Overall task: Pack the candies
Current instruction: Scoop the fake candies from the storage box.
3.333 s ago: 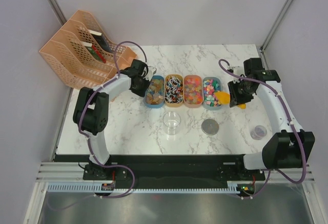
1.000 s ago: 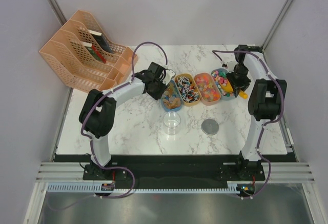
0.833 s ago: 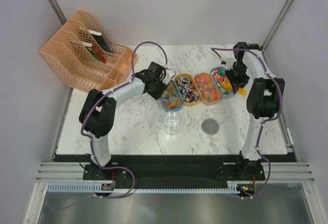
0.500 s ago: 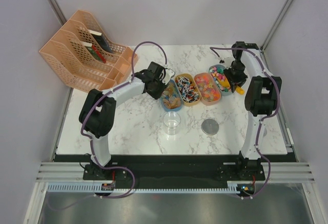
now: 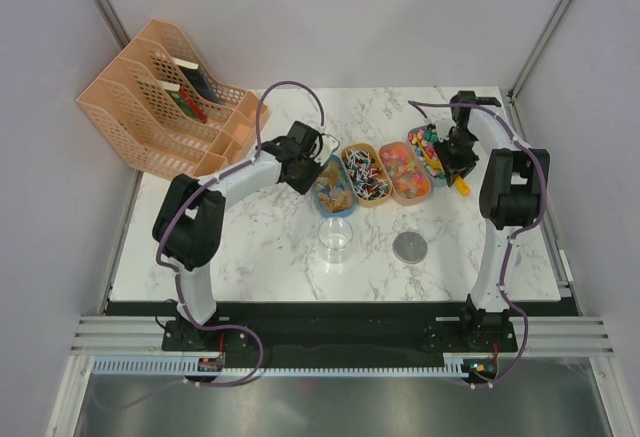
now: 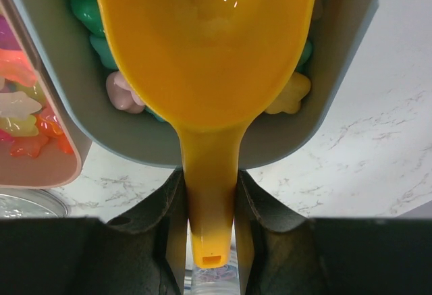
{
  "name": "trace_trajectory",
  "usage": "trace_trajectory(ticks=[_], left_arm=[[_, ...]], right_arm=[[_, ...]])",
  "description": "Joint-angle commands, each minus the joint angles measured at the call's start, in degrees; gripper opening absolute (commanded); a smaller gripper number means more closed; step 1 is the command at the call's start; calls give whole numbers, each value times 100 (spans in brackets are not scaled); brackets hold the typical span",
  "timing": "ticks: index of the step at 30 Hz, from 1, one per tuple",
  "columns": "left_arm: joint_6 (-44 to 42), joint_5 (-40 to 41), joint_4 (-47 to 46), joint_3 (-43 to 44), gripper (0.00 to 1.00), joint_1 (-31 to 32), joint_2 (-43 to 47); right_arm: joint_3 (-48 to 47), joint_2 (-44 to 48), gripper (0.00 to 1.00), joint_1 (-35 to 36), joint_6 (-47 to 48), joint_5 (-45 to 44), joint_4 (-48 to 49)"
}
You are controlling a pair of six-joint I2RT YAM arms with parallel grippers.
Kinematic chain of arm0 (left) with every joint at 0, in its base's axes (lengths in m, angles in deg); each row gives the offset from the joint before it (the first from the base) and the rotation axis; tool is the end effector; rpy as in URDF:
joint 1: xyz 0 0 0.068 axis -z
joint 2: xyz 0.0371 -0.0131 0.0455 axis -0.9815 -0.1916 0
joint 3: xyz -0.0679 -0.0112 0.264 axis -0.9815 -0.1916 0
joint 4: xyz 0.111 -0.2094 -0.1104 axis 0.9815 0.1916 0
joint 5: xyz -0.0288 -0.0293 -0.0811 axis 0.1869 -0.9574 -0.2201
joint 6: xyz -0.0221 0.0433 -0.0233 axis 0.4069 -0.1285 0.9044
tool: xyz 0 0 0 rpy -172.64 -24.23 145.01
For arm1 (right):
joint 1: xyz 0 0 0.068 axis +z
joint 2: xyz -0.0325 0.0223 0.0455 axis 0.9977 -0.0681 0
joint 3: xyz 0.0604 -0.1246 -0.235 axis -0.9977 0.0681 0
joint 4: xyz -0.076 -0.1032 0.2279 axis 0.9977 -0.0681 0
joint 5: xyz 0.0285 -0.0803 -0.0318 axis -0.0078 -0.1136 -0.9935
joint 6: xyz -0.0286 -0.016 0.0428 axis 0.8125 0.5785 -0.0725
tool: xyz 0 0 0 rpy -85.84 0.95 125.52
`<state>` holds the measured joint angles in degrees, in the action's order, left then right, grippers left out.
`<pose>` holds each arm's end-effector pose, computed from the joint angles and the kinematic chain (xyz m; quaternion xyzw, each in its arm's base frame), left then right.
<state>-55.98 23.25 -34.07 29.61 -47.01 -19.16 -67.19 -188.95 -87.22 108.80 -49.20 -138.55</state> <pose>0.3446 -0.2139 0.2030 0.3642 0.8900 -0.0350 0.2719 0.4320 -0.0076 0.1895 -0.1891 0.9815 0.0050 0.0292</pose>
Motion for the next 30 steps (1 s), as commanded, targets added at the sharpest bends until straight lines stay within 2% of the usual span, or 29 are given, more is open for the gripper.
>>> trace_trajectory(ticks=[1,10,17,20,23,30], left_arm=[[-227,149,51,-36,40,-13,352],[-438,316,87,17,40,-74,537],[-614,456,113,228,41,-162,625],[-623,561,104,280,44,-188,739],[-536,694,113,394,52,-232,827],[-447,791,104,439,53,-276,950]], right_arm=[[427,325,0,69,-101,445,657],[1341,905,0,77,-312,516,1360],[2168,1800,0,77,-444,762,2361],[2572,2213,0,77,-514,780,2722],[2871,2635,0,77,-532,806,2934],[3468,3445,0,42,-268,1130,3013]])
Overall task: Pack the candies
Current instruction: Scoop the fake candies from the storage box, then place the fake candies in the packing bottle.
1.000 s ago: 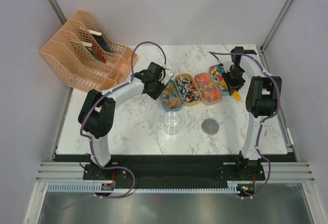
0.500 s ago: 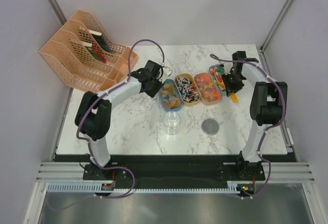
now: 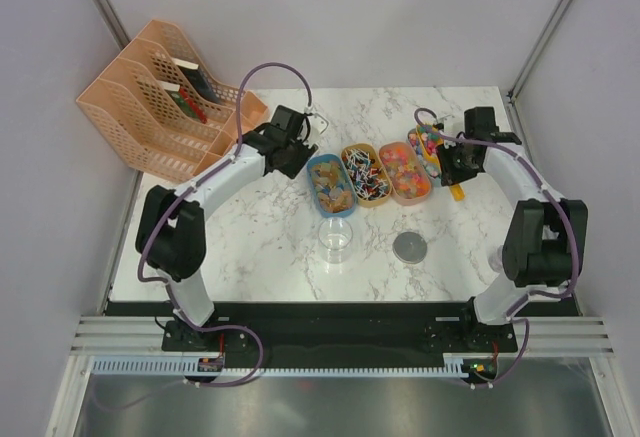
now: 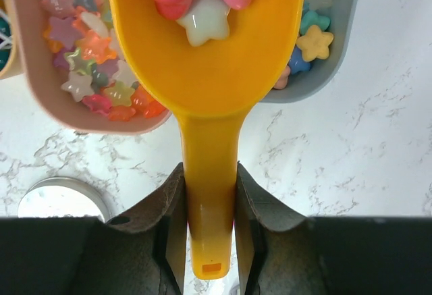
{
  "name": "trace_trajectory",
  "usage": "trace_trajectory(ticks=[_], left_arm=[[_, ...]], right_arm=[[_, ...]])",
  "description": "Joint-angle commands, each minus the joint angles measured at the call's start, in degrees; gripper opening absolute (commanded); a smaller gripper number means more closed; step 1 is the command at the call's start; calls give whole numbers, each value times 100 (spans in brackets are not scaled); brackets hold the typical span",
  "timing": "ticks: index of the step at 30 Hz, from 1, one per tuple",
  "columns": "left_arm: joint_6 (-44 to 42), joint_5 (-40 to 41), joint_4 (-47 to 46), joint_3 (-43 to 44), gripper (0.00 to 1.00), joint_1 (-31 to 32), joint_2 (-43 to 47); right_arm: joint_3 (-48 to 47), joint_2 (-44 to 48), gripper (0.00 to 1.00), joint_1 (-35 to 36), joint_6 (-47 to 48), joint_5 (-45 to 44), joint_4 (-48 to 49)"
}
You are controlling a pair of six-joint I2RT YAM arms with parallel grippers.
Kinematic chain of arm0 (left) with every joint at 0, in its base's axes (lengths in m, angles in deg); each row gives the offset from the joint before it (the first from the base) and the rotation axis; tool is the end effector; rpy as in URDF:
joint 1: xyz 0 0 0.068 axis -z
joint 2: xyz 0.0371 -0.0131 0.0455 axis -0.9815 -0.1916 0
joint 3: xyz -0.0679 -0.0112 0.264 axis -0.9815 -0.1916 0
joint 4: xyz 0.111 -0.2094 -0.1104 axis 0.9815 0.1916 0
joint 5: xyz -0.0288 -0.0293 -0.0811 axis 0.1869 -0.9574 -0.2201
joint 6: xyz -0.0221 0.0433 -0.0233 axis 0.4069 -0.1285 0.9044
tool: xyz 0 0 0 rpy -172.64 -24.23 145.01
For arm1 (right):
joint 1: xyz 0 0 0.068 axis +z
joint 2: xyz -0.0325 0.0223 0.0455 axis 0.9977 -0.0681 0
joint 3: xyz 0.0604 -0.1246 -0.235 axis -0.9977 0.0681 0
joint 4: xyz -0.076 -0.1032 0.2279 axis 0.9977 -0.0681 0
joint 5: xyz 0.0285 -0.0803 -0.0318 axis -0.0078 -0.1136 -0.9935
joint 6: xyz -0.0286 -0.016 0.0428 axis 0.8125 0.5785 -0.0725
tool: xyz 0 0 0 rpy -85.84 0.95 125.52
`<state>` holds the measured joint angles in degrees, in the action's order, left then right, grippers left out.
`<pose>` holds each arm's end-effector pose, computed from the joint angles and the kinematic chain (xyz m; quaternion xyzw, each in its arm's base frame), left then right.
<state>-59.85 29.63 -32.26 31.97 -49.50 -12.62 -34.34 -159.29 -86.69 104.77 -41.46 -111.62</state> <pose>0.3462 -0.1901 0.2575 0.3491 0.8740 0.0256 0.3371 0.3476 0.0020 0.2365 -0.1720 0.9544 0.0360 0.2414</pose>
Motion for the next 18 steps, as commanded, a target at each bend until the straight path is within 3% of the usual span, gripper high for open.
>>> trace_trajectory(ticks=[1,2,5,8,14,18], left_arm=[[-61,152,-77,194,53,-36,331],[-78,144,-86,176,54,-45,358],[-52,293,-95,54,74,-71,498],[27,390,-95,-122,84,-115,630],[492,83,-156,-797,92,-238,1086],[1019,-190,-147,-1229,94,-431,1639]], right_arm=[[202,558,0,-10,212,444,286],[202,698,0,-10,431,628,85],[158,945,0,-10,1089,840,-443],[35,1165,0,25,1853,989,-1101],[-272,1639,0,498,3016,999,-2113],[-562,1771,0,1366,3456,692,-2474]])
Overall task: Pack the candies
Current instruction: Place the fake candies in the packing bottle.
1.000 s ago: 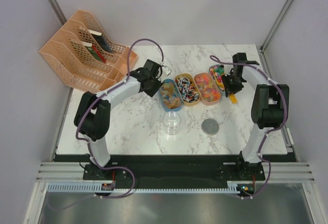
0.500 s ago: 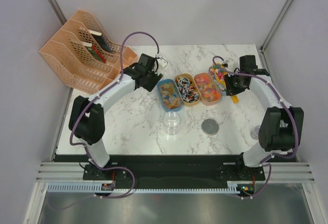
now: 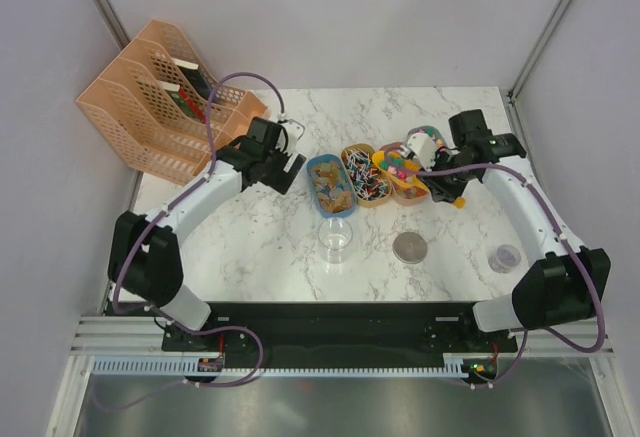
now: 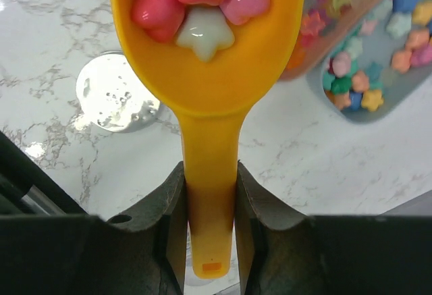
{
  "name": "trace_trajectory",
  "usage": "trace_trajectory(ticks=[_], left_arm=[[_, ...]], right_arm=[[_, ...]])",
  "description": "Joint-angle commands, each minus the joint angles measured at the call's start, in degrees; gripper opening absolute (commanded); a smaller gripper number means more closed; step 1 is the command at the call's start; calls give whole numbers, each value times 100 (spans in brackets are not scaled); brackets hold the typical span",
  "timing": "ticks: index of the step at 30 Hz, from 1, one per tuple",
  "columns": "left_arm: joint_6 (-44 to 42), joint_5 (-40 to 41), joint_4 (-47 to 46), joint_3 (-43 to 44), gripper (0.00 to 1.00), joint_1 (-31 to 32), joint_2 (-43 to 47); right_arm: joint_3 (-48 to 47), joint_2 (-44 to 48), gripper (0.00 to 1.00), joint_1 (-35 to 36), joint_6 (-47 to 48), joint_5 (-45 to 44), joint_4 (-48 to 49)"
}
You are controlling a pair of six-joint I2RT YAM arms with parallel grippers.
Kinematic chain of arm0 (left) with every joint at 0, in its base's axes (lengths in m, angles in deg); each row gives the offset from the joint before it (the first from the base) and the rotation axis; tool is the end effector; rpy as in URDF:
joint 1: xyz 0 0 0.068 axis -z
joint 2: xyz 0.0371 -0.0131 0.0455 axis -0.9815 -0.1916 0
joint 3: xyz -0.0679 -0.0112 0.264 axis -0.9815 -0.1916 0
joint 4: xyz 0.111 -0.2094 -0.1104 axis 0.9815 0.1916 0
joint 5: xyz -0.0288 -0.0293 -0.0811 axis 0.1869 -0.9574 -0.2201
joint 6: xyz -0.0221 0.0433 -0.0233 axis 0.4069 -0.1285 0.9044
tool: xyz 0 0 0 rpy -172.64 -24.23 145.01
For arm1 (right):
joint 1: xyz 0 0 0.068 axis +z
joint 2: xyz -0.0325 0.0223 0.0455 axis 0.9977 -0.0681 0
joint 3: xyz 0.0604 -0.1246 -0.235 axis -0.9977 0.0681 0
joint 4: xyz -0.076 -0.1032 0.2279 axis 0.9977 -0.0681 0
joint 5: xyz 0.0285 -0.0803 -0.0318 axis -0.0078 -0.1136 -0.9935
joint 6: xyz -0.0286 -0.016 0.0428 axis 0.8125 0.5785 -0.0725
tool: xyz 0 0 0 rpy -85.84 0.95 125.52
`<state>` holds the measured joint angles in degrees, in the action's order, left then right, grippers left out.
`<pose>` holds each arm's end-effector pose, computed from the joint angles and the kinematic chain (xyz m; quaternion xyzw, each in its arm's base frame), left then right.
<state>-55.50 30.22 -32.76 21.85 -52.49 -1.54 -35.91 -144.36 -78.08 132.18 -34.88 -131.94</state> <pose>0.3128 -0.1500 0.2694 0.2885 0.8910 0.0247 0.3497 0.2696 0.0477 0.3053 -0.4671 0.8514 0.0605 0.2307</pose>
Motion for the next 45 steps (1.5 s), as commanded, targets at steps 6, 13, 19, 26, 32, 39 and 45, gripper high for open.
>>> trace_trajectory(ticks=[6,13,19,26,32,39,45], left_arm=[[1201,-109,-132,-666,92,-255,928],[1130,137,-326,-903,92,-492,1183],[1139,172,-466,-1035,92,-633,1324],[1192,181,-633,-1132,92,-712,1333],[1192,102,-782,-1255,92,-738,1298],[1333,93,-932,-1308,92,-747,1280],[1350,111,-1020,-1387,92,-739,1271]], right_arm=[[-756,174,0,1597,716,-388,-714],[-810,-11,0,2388,935,-889,-1161],[-871,-222,0,2828,1172,-1521,-1636],[-1082,-512,0,3127,1111,-2181,-1839],[-1477,-837,0,3286,1111,-2681,-1997],[-1530,-934,0,3523,1146,-3095,-2225],[-1627,-969,0,3778,1181,-3420,-2357]])
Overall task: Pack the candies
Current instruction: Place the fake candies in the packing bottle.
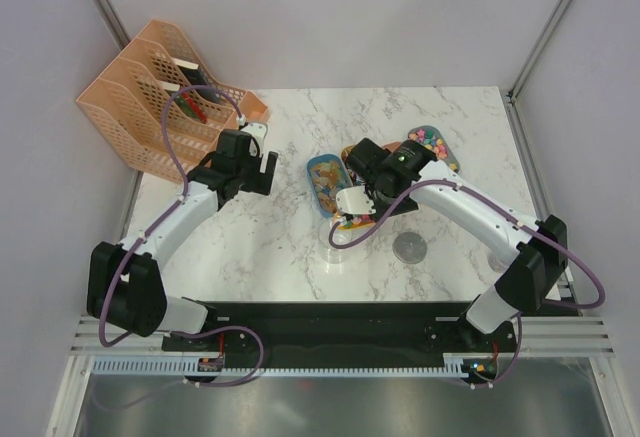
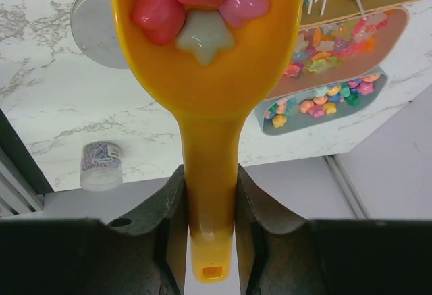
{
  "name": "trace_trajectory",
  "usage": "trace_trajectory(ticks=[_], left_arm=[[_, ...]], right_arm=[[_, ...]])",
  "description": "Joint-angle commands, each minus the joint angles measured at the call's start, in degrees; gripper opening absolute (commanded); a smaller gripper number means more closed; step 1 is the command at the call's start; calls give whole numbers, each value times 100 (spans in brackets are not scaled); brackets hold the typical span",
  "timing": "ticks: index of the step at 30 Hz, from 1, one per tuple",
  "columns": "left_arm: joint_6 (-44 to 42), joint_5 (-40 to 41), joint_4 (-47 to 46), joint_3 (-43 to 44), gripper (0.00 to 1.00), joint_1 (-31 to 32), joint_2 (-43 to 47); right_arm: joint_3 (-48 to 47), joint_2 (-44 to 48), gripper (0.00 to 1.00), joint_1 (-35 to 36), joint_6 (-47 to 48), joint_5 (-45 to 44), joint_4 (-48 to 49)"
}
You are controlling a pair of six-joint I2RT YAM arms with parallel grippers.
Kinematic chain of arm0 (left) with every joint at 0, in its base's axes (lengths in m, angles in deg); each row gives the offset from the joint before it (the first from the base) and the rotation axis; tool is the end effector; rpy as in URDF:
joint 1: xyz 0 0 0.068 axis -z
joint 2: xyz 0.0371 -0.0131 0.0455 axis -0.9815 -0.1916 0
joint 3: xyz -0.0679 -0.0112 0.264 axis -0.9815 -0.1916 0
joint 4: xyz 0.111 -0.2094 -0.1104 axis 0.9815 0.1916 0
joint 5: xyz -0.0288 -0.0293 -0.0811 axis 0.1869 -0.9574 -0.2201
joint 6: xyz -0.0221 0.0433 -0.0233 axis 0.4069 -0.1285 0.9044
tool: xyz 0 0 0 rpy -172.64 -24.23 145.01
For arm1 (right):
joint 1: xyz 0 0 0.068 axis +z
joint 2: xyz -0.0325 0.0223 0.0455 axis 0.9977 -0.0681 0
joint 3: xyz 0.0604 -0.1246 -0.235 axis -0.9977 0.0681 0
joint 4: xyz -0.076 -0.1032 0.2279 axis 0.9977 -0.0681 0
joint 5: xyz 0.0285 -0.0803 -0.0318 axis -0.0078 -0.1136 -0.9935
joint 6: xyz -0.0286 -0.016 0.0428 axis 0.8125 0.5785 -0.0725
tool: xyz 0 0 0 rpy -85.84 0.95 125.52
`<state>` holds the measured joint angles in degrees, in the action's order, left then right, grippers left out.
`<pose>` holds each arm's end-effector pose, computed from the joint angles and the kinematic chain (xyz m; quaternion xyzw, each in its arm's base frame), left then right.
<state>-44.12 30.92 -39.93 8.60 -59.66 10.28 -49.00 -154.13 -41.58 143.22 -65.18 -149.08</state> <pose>0.2849 -0.0939 0.2661 0.1321 0.9083 0.0087 0.3967 0.2140 0.1979 0.3152 -0.7608 0.6312 -0.1358 0.0653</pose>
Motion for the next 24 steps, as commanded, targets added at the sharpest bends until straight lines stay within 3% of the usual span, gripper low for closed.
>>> trace_trajectory(ticks=[1,24], left_arm=[[220,32,-320,-71,92,-30,89],[273,15,-391,-80,92,-30,36]], right_arm=[[-318,-1,0,171,86,-452,-644],[-37,-177,0,796,244,-1815,-644]])
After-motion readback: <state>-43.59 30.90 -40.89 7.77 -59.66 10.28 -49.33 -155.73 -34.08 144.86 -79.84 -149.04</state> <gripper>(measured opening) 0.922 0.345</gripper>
